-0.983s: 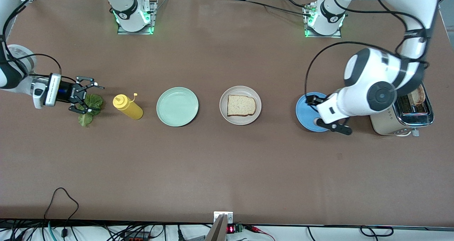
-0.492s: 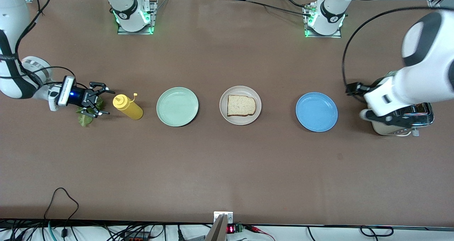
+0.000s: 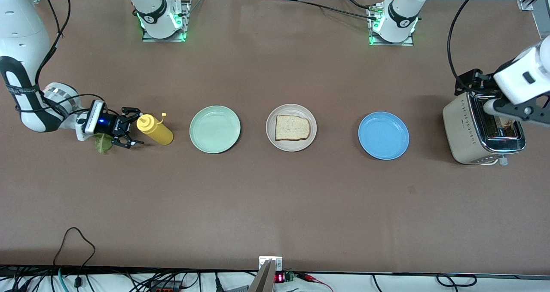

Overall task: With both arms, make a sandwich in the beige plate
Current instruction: 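Grasp the yellow squeeze bottle with the right gripper and lift it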

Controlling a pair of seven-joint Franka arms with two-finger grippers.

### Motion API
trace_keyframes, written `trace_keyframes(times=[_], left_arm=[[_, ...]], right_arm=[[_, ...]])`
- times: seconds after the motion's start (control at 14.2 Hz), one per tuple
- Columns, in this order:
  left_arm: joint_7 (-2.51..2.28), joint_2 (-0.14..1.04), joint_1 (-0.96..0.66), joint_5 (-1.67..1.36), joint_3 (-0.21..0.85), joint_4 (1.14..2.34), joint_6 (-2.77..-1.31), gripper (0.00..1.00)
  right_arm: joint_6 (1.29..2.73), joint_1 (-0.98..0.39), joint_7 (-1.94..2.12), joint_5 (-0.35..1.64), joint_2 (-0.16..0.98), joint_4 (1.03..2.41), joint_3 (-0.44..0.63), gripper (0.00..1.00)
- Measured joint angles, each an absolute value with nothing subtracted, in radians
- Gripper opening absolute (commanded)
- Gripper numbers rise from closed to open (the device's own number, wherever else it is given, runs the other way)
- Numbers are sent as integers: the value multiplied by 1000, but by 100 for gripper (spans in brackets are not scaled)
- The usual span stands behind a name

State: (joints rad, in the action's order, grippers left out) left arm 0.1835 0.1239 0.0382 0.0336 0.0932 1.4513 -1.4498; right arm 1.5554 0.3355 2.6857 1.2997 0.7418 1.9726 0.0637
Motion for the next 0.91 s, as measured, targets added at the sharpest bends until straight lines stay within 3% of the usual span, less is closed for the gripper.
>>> trace_keyframes(times=[0.14, 0.28, 0.84, 0.91], left_arm=[[187, 23, 19, 30, 44, 1596, -1564, 100], [178, -38, 11, 29, 18, 1665, -1602, 100], [164, -59, 11, -13, 2, 1671, -1556, 100], [164, -59, 9, -14, 4, 1668, -1548, 100]], right_arm=[[1552, 319, 2690, 1319, 745, 1972, 59, 100], [1550, 293, 2690, 1339, 745, 1970, 58, 100], [1551, 232, 2690, 1379, 752, 1970, 57, 100], [1551, 229, 2690, 1379, 752, 1970, 57, 95]])
